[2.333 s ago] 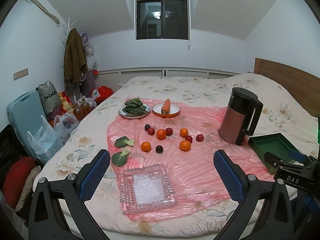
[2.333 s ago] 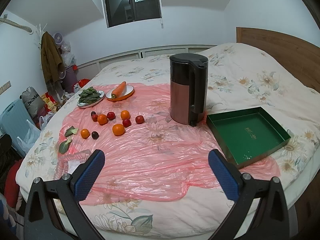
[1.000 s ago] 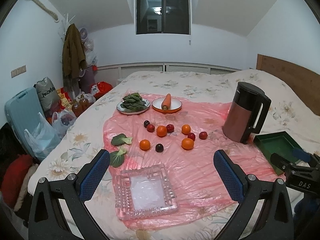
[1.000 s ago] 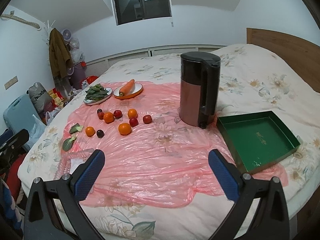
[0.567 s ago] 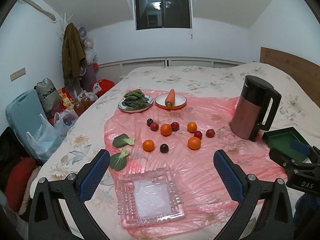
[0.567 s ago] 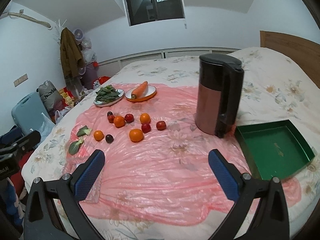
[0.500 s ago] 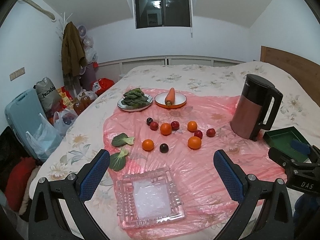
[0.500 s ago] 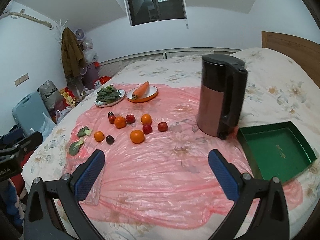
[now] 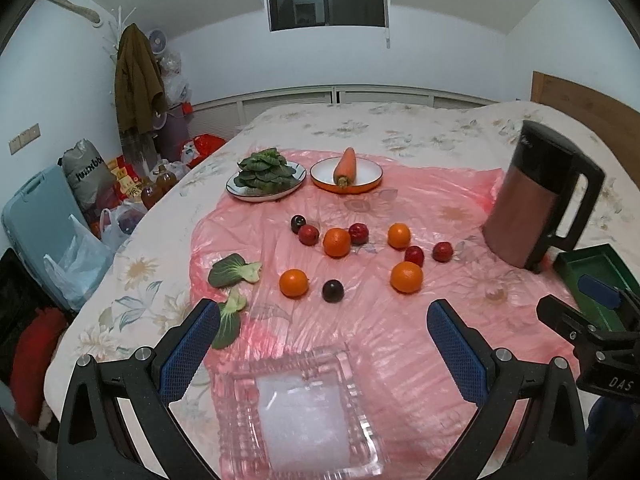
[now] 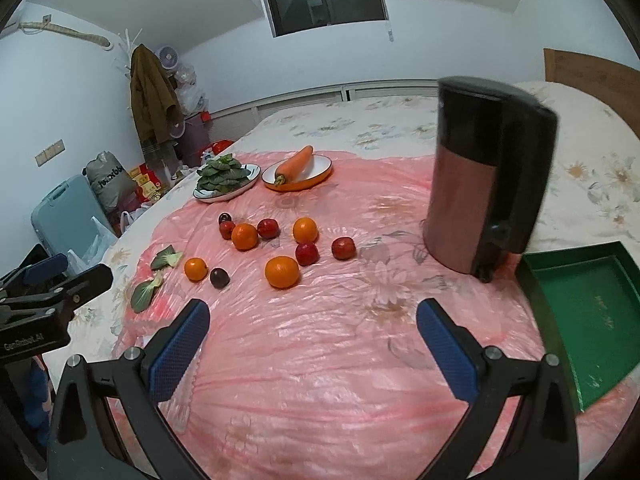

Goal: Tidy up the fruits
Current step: 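Grasp the large orange with the left gripper while the right gripper grasps a tangerine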

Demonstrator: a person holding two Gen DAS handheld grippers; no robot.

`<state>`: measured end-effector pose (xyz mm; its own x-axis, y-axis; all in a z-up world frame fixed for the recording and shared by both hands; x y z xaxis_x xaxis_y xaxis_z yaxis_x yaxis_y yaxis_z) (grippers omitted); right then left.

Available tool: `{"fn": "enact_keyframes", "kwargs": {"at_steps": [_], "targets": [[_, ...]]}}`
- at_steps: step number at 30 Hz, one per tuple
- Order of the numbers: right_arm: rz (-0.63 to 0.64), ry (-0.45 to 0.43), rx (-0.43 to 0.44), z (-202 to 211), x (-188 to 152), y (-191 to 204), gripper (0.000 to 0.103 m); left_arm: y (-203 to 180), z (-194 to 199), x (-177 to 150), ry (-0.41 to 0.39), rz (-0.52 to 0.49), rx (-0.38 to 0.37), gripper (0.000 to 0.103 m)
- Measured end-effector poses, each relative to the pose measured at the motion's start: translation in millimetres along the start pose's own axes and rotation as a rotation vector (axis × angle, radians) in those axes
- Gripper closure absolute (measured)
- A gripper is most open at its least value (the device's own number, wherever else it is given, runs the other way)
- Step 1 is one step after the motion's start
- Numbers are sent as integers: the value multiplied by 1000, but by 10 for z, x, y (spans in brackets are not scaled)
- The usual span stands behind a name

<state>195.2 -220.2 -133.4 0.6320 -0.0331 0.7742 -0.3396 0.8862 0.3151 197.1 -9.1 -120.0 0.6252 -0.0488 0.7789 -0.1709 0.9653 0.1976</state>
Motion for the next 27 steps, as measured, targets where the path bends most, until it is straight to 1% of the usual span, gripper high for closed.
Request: {"fn": "enact_keyframes", "kwargs": {"at_steps": [6, 9, 13, 15, 17, 22, 23, 25, 26, 27], "targets": [[0, 15, 24, -342, 47, -55, 0, -86, -318, 27, 20, -6, -2, 1], [1, 30, 34, -557, 52, -91, 0, -83, -508, 9, 37, 1, -24, 1], [-2, 77, 61, -932, 21, -87, 0, -40, -806, -46, 81, -17, -52, 1], [-9, 96, 86, -1115, 3, -60, 0, 9, -937, -69, 102, -5, -69, 1], [-21, 128, 108, -1333, -10, -38, 0, 44, -1040, -93, 127, -12, -67, 1], [-55, 211, 115, -1685, -74, -40, 0, 110, -1295, -89, 192, -43, -56, 2], [-58, 225, 108, -1736, -83, -50, 0, 115, -1361, -82, 212, -50, -59, 3], [-74, 258, 93, -1830, -108, -78, 0, 107, -1477, -67, 241, -69, -64, 12], [-85, 267, 90, -1859, -114, -87, 0, 103, -1530, -68, 256, -76, -70, 15], [-96, 277, 83, -1887, -115, -106, 0, 77, -1611, -76, 284, -88, -88, 23]]}}
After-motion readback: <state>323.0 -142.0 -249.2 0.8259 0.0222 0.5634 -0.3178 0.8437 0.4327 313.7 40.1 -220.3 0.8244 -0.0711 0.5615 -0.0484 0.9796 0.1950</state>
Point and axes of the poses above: each gripper's, at about its wrist camera, not at the fingertips, and z roughly against the way its jaws point, y to its left, x to its top, the point moved 8 cm from there along -z, roughly the way its jaws point, and after that the axes turned 13 degrees about x, right-handed, at the moved point
